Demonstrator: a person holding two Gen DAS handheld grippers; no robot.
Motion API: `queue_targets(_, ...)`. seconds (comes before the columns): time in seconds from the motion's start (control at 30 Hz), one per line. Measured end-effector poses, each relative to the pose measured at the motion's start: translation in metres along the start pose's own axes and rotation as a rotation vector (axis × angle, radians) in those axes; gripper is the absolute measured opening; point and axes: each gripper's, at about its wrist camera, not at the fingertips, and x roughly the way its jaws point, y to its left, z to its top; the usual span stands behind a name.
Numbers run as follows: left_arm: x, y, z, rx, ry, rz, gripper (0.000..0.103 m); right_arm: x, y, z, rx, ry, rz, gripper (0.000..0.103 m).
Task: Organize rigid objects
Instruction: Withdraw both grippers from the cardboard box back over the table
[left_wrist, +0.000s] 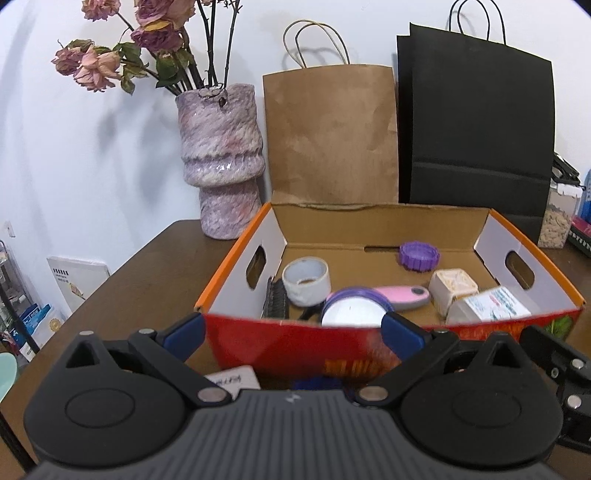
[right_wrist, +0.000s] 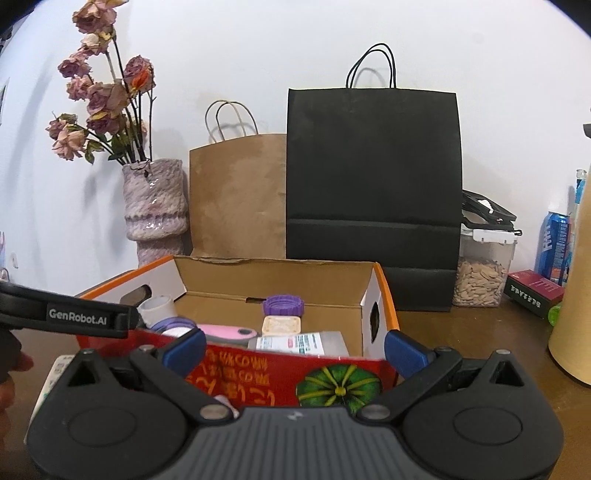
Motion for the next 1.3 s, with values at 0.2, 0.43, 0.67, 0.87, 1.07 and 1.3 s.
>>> queue_targets(0.2, -0.016, 0.004, -0.014, 0.004, 0.016, 0.006, 0.103, -0.018, 0.002, -0.008, -0.012, 0.014, 0.001, 0.103)
queue_targets(0.43, -0.035, 0.006, -0.031, 0.011, 0.036, 0.008, 0.103, -0.037, 0.008, -0.017, -0.032, 0.042, 0.007, 0.103)
queue_targets(0.67, -0.052, 0.01, -0.043, 0.013, 0.047, 0.0, 0.103, -0.055, 0.011, -0.025, -0.044, 0.071, 0.014, 0.103)
queue_targets(0.87, -0.065, 0.01, -0.053, 0.022, 0.057, -0.005, 0.103, -0.066, 0.014, -0.03, -0.055, 0.091, 0.012, 0.103)
queue_targets(1.07, -0.075, 0.015, -0.063, 0.021, 0.072, -0.008, 0.103, -0.072, 0.017, -0.035, -0.064, 0.118, 0.004, 0.103)
queue_targets(1.3, -0.072, 0.017, -0.067, 0.018, 0.095, -0.012, 0.103, -0.075, 0.017, -0.038, -0.069, 0.139, -0.007, 0.103)
